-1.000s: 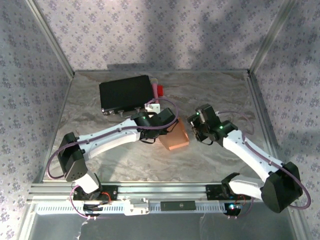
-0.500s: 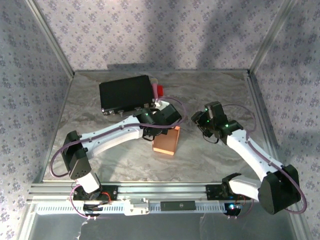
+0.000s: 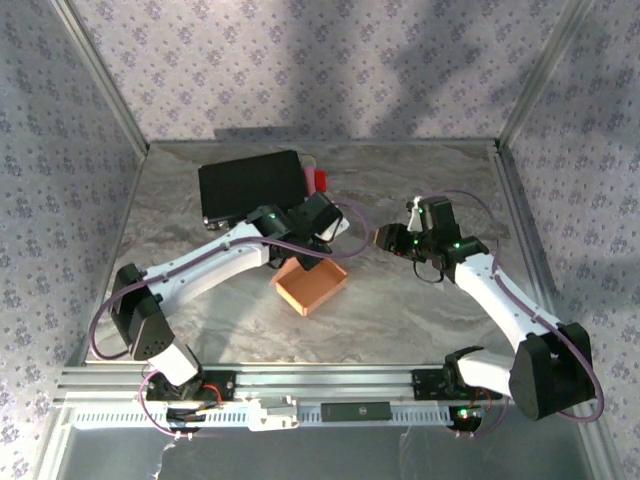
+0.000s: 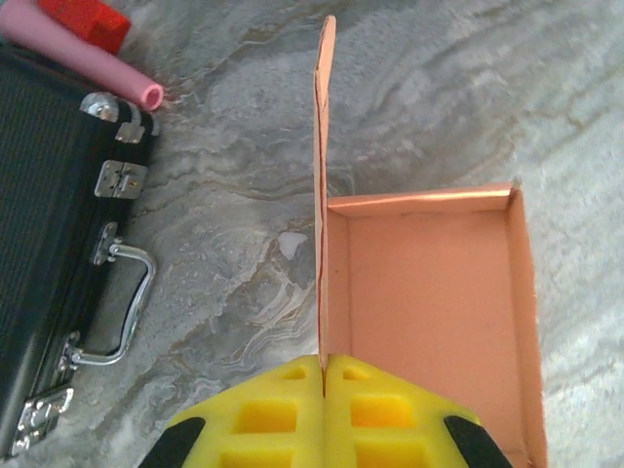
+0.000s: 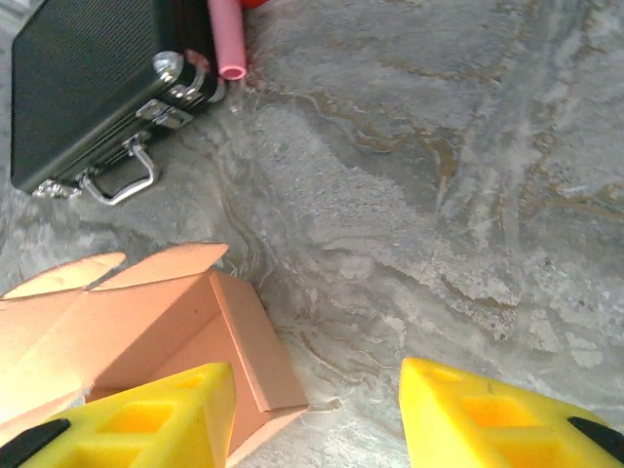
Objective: Fold the paper box
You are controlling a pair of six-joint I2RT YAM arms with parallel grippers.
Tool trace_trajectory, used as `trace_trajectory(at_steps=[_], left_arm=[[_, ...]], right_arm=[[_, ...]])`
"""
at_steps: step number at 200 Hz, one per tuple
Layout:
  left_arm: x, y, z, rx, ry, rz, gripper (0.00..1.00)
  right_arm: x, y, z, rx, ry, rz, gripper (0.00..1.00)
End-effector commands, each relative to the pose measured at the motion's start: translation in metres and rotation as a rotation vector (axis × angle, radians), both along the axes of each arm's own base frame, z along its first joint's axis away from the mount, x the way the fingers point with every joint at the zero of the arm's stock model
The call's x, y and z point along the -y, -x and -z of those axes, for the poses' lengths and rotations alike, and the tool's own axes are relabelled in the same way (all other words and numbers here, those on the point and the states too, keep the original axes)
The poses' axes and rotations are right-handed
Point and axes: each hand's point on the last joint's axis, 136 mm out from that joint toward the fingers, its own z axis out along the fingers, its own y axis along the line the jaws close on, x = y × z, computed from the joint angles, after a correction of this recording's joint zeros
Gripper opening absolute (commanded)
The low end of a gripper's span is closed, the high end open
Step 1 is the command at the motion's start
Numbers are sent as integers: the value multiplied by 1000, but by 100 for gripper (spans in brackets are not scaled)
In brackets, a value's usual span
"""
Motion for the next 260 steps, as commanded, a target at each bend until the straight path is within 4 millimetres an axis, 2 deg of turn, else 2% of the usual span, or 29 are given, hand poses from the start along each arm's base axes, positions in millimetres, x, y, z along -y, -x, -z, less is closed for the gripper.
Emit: trace_trajectory(at_steps=[1, 35, 76, 102, 163, 201, 224, 260], left_arm=[[6, 18, -8, -39, 22, 222, 0], [10, 25, -17, -34, 50, 329, 0], [12, 35, -15, -38, 67, 471, 0], [8, 27, -10, -34, 73, 467, 0], [12, 33, -1, -82, 90, 467, 0], [12, 34, -12, -15, 111, 451, 21], [12, 35, -22, 8, 142, 444, 23], [10, 30, -24, 34, 139, 413, 29]], right_arm=[[-13, 1, -21, 105, 26, -153, 49], [-20, 5, -22, 124, 51, -219, 50], [-26, 11, -28, 201, 108, -278, 51], [-29, 15, -30, 231, 131, -306, 53], [-41, 23, -25, 225, 229, -395, 53], [-54, 33, -28, 268, 284, -486, 54], [-61, 39, -30, 283, 284, -540, 56], [-66, 46, -24, 293, 325, -596, 56]])
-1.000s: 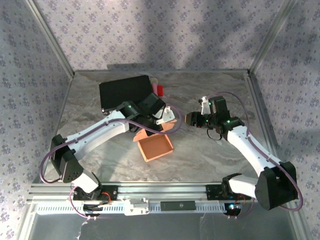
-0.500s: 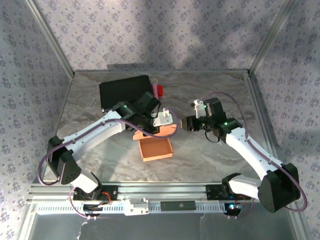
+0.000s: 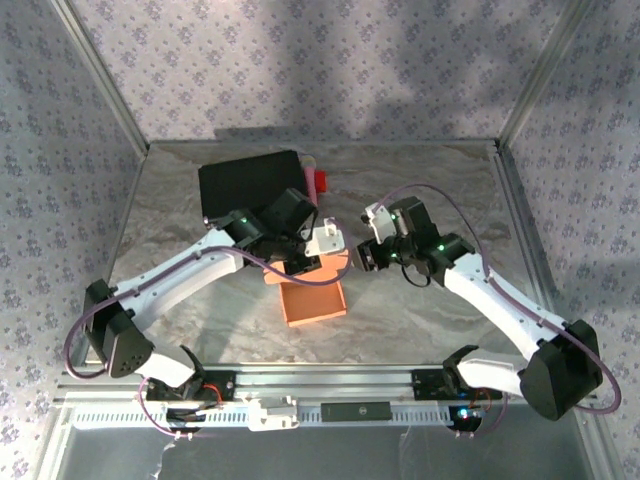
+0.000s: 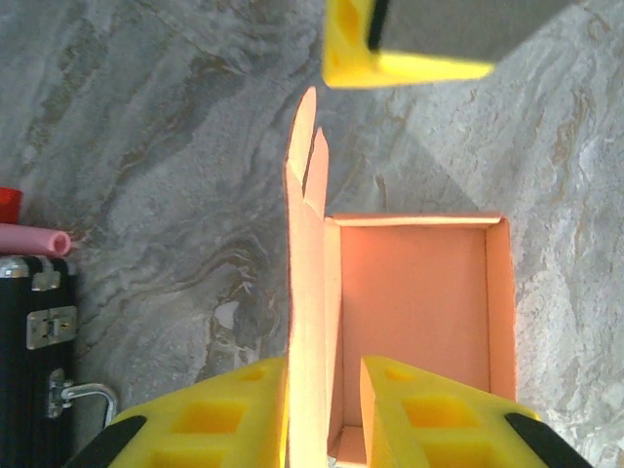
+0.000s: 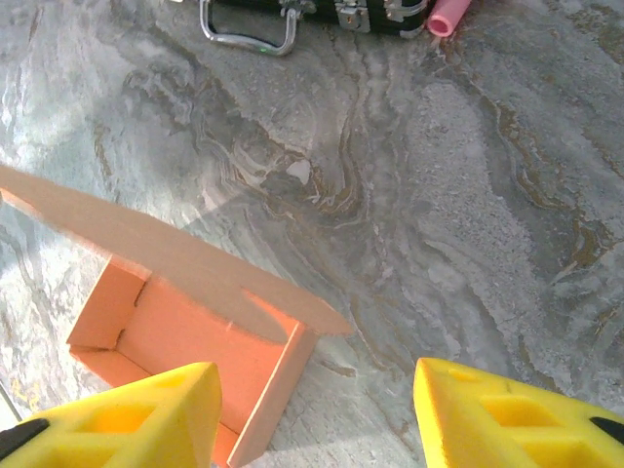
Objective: Fold the paper box
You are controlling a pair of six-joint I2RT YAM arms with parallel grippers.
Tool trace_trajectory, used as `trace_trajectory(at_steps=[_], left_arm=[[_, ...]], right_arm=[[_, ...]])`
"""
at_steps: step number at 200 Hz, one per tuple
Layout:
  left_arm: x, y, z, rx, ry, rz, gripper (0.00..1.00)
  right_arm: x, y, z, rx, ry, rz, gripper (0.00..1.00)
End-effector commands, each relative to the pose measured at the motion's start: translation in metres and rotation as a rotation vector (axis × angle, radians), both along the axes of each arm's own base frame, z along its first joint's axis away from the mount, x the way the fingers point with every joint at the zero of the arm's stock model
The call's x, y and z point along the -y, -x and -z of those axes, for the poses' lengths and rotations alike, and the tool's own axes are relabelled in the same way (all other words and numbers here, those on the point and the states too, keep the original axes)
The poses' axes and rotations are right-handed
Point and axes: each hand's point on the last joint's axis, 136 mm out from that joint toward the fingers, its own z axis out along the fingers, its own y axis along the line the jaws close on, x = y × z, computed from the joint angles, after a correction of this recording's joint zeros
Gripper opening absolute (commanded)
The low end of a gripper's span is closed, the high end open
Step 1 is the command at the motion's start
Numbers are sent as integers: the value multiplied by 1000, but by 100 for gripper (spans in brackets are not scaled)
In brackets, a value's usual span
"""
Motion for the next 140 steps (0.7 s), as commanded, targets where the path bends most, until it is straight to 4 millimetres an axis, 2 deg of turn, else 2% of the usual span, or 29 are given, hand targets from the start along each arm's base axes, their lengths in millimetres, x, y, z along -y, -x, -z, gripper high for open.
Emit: trace_trajectory(at_steps=[1, 32, 44, 62, 73, 80, 103, 140], left_arm=[[1, -2, -11, 36, 33, -20, 29], [-3, -8, -27, 71, 83, -91, 31], [-11, -11, -34, 82, 98, -152, 33], [-35, -20, -35, 102, 96, -277, 43], [-52, -24, -36, 83, 109, -363, 53], [-61, -23, -35, 34, 127, -396, 57], [-81, -6, -31, -143, 172, -442, 57], [-113, 9, 0, -171, 83, -486, 57]], right_arm=[[-1, 5, 0, 26, 54, -52, 56], [-4, 5, 0, 54, 81, -77, 56], [-6, 2, 0, 65, 82, -84, 57], [-6, -8, 0, 78, 105, -92, 58], [-6, -14, -1, 65, 105, -106, 58], [-8, -18, -2, 50, 95, -119, 58], [-12, -20, -3, -10, 52, -170, 58], [-26, -9, 1, -73, -25, -263, 56]])
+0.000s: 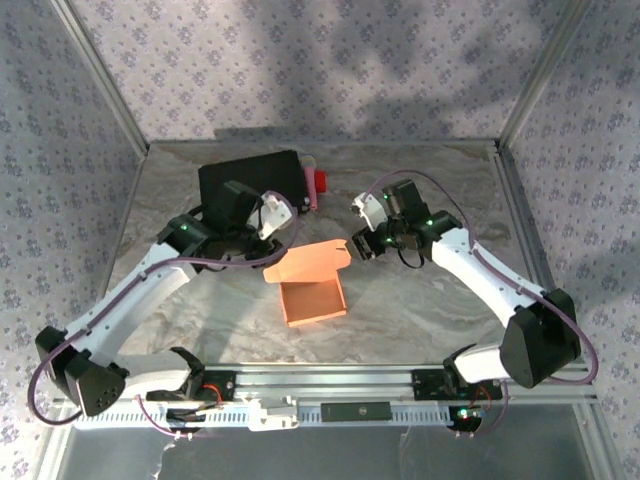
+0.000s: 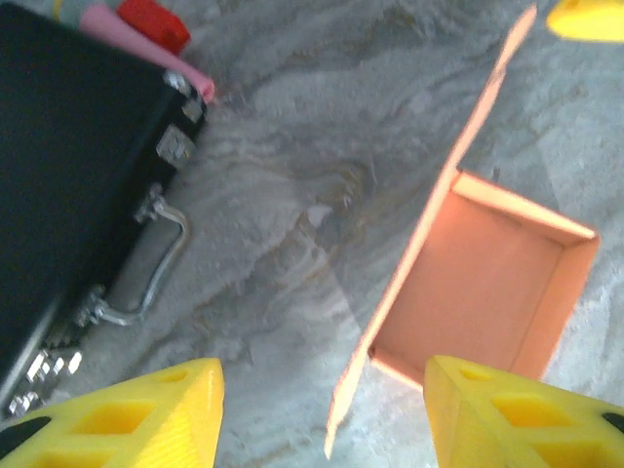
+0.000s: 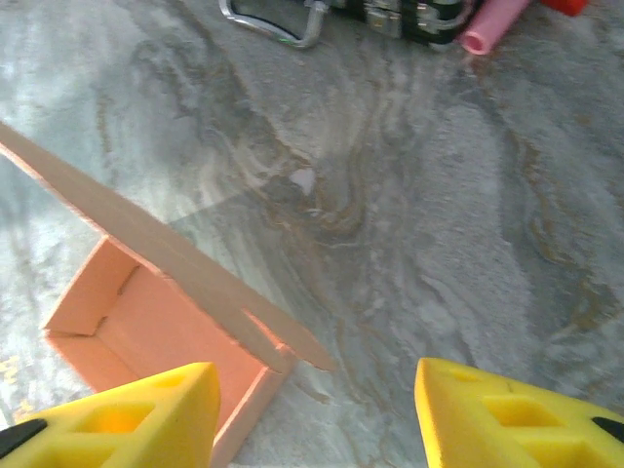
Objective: Fold the paper box
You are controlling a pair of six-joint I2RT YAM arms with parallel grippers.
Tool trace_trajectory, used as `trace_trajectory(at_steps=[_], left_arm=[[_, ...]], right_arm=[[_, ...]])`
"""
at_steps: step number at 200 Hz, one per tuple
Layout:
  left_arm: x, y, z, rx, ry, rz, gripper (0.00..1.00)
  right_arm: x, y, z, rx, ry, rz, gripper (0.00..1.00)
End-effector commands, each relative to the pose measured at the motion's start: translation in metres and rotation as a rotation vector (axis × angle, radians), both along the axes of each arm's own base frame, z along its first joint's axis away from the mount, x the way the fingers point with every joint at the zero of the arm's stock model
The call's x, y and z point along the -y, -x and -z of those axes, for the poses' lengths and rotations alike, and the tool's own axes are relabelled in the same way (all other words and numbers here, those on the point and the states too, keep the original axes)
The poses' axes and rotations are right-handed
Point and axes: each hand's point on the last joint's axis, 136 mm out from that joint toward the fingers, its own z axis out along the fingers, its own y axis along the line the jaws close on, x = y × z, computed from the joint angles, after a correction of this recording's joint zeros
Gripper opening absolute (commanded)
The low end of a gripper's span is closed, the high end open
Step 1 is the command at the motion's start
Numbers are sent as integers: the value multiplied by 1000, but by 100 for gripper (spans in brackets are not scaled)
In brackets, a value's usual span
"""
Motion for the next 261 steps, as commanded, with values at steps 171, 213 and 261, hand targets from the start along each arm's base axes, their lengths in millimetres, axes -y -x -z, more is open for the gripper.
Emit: trace_trajectory(at_steps=[171, 213, 261], left_arm=[[-12, 8, 84, -273, -62, 35, 35], [-11, 10, 92, -276, -82, 15, 32], [-9, 15, 96, -286, -94, 18, 34]], right_arm=[[-24, 13, 11, -117, -59, -134, 40], [-25, 12, 21, -113, -8, -131, 37], [-28, 9, 26, -107, 25, -137, 36]])
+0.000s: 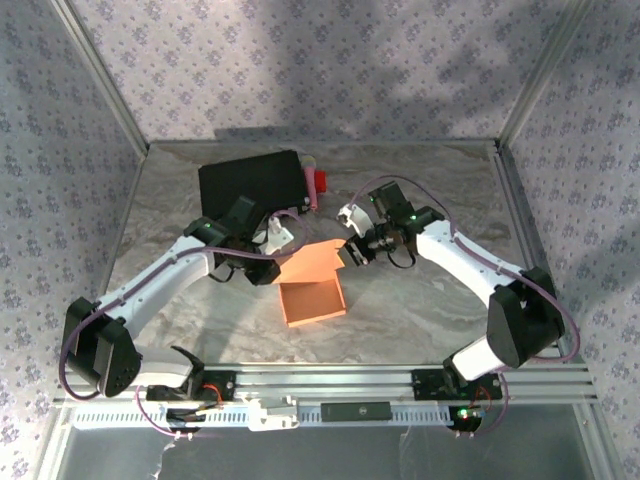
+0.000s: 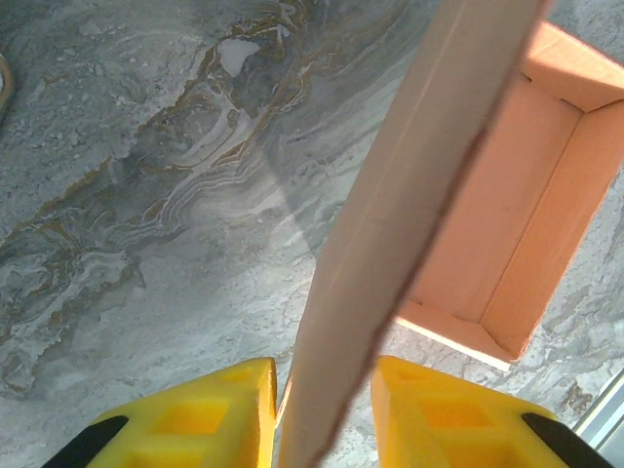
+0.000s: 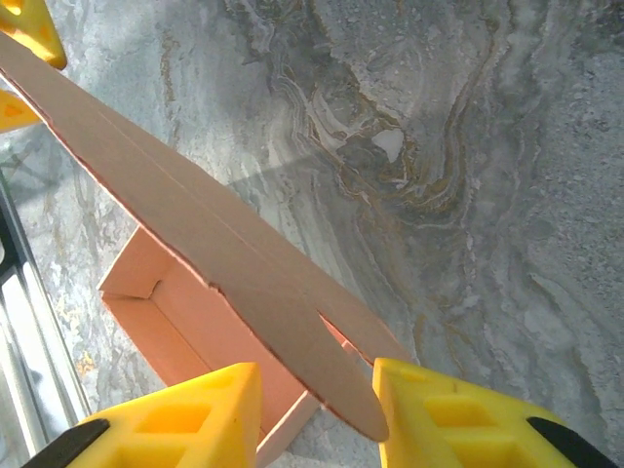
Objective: Fold the paper box
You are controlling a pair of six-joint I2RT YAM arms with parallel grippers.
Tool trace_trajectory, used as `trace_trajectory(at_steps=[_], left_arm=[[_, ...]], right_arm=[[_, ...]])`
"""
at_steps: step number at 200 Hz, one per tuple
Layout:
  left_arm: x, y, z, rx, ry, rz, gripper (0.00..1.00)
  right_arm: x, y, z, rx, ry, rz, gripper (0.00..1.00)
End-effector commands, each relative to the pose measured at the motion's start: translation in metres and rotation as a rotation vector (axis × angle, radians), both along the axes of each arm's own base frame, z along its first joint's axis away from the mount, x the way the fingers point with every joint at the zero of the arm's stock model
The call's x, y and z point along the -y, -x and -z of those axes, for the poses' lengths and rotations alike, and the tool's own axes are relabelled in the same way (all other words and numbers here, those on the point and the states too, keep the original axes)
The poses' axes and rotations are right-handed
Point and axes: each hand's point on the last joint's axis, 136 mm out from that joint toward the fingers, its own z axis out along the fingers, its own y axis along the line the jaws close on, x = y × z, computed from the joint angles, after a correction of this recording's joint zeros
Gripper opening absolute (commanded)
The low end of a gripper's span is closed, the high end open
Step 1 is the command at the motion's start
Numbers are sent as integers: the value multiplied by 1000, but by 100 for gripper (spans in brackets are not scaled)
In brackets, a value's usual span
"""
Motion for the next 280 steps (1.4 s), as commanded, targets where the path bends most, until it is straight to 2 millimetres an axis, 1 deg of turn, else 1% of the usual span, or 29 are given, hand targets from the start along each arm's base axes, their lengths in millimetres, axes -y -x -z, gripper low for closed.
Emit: trace_trajectory(at_steps=[1, 48, 60, 72, 92, 108, 112, 114, 118, 147, 171, 189, 203, 225, 256, 280], left_arm=[[1, 2, 4, -10, -4, -4, 35], [-5, 6, 6, -20, -34, -9, 36], [-9, 7, 6, -19, -48, -11, 38], [-12, 7, 4, -6, -58, -17, 42], [-15, 12, -1, 7, -49, -6, 44], [-16, 16, -6, 0, -32, 4, 44], [-15, 19, -7, -8, -23, 12, 44], [-15, 20, -6, -12, -21, 16, 44], [-15, 21, -7, -16, -18, 19, 44], [-17, 20, 0, -23, -38, 19, 44], [-17, 18, 7, -43, -64, 20, 40], [-16, 17, 10, -49, -78, 24, 32], [-16, 17, 10, -43, -80, 27, 23], [-16, 16, 9, -30, -78, 28, 16], [-15, 13, 9, -13, -85, 28, 13], [-14, 8, 6, 7, -93, 24, 12]], right_arm=[[-3, -5, -1, 23, 34, -20, 36], [-5, -6, 6, 39, 82, -41, 36], [-3, -8, 7, 53, 98, -35, 39], [-1, -9, 5, 68, 102, -35, 44], [1, -10, -2, 72, 76, -39, 49], [-1, -9, -3, 71, 61, -55, 50], [2, -4, 0, 49, 73, -58, 50], [-2, -8, -9, 68, 61, -61, 50], [-3, -10, -12, 73, 58, -63, 50], [-7, -9, -12, 51, 54, -87, 50], [-6, -8, -9, 41, 63, -95, 50], [-6, -7, -7, 36, 70, -106, 50], [-6, -6, -3, 33, 79, -116, 50], [-8, -6, 0, 43, 81, -126, 49], [-12, -7, 1, 49, 82, -146, 46], [-15, -4, 9, 38, 98, -161, 42]])
